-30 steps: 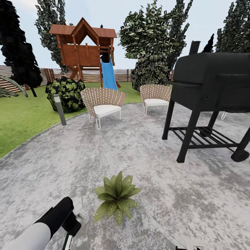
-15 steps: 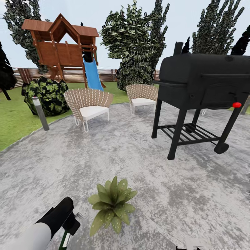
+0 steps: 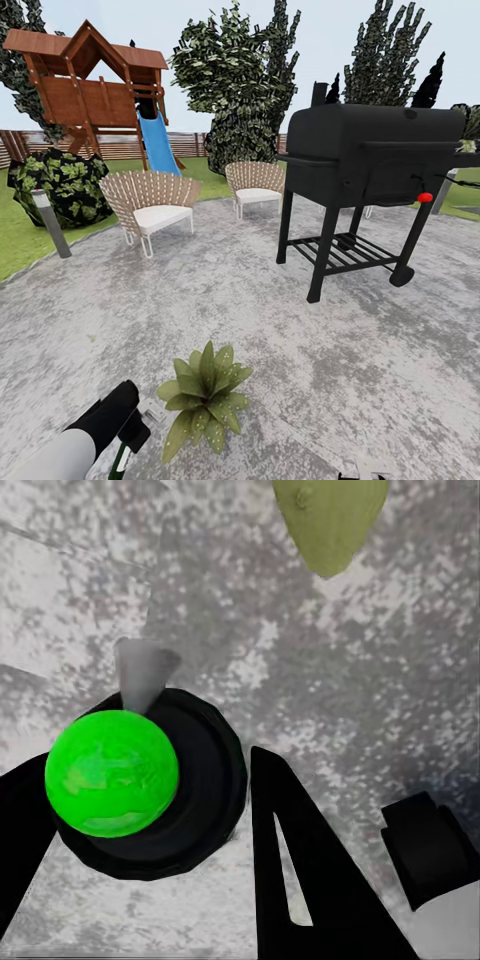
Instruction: Pick up the pesticide atomizer in the garden and spray insectifuge to fully cover both potted plants in the garden.
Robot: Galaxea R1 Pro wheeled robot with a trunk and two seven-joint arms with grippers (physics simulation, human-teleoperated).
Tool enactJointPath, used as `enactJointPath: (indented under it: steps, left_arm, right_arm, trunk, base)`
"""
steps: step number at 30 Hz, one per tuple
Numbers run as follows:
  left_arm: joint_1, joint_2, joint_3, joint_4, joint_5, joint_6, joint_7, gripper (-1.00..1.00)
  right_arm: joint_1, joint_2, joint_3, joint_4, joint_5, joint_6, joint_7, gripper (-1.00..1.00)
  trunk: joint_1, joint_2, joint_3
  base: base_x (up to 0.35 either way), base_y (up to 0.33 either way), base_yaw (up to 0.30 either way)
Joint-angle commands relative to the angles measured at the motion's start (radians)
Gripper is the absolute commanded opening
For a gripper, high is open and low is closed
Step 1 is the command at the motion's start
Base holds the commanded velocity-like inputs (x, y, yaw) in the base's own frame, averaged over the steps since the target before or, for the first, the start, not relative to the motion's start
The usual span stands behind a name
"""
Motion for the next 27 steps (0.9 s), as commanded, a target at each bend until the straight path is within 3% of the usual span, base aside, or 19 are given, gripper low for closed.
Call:
enactJointPath:
  steps: [1, 4, 7, 9, 10, 13, 15, 20, 27]
  left_arm:
    - [-0.001, 0.003, -0.011, -0.002, -0.036, 0.000, -0.011, -1.00]
    - [-0.001, 0.006, -0.031, -0.001, -0.057, 0.001, -0.011, -1.00]
    - [0.001, 0.061, -0.044, 0.023, -0.059, -0.004, -0.020, -1.00]
    - [0.006, 0.069, -0.048, 0.059, -0.061, -0.015, -0.039, -1.00]
    - [0.008, 0.068, -0.050, 0.068, -0.061, -0.023, -0.044, -1.00]
    - [0.010, 0.060, -0.109, 0.073, -0.059, -0.047, -0.053, -1.00]
    - [0.011, 0.052, -0.121, 0.067, -0.057, -0.047, -0.054, -1.00]
    - [0.011, 0.046, -0.129, 0.065, -0.062, -0.047, -0.054, -1.00]
    - [0.010, 0.046, -0.121, 0.064, -0.055, -0.040, -0.052, -1.00]
  right_arm:
    - [-0.001, -0.001, -0.007, 0.003, 0.012, -0.004, -0.004, 1.00]
    - [-0.001, -0.002, -0.007, 0.002, 0.011, -0.004, -0.004, 1.00]
    - [-0.001, -0.002, -0.007, 0.002, 0.009, -0.003, -0.005, 1.00]
    - [-0.001, -0.002, -0.007, 0.002, 0.009, -0.003, -0.005, 1.00]
    - [-0.001, -0.001, -0.007, 0.002, 0.009, -0.003, -0.005, 1.00]
    - [-0.001, -0.001, -0.007, 0.002, 0.009, -0.003, -0.005, 1.00]
    - [-0.001, -0.001, -0.007, 0.002, 0.009, -0.003, -0.005, 1.00]
    - [-0.001, -0.001, -0.007, 0.002, 0.009, -0.003, -0.005, 1.00]
    - [-0.001, -0.001, -0.008, 0.002, 0.009, -0.003, -0.005, 1.00]
  trunk:
    - [0.000, 0.000, -0.001]
    - [0.000, 0.000, -0.001]
    - [0.000, 0.000, -0.001]
    - [0.000, 0.000, -0.001]
    - [0.000, 0.000, -0.001]
    - [0.000, 0.000, -0.001]
    - [0.000, 0.000, -0.001]
    - [0.000, 0.000, -0.001]
    - [0.000, 0.000, -0.001]
  base:
    - [0.000, 0.000, -0.001]
    - [0.000, 0.000, 0.000]
    - [0.000, 0.000, 0.000]
    - [0.000, 0.000, 0.000]
    - [0.000, 0.000, 0.000]
    - [0.000, 0.000, 0.000]
    - [0.000, 0.000, 0.000]
    - [-0.105, 0.124, -0.114]
    - [-0.022, 0.313, -0.278]
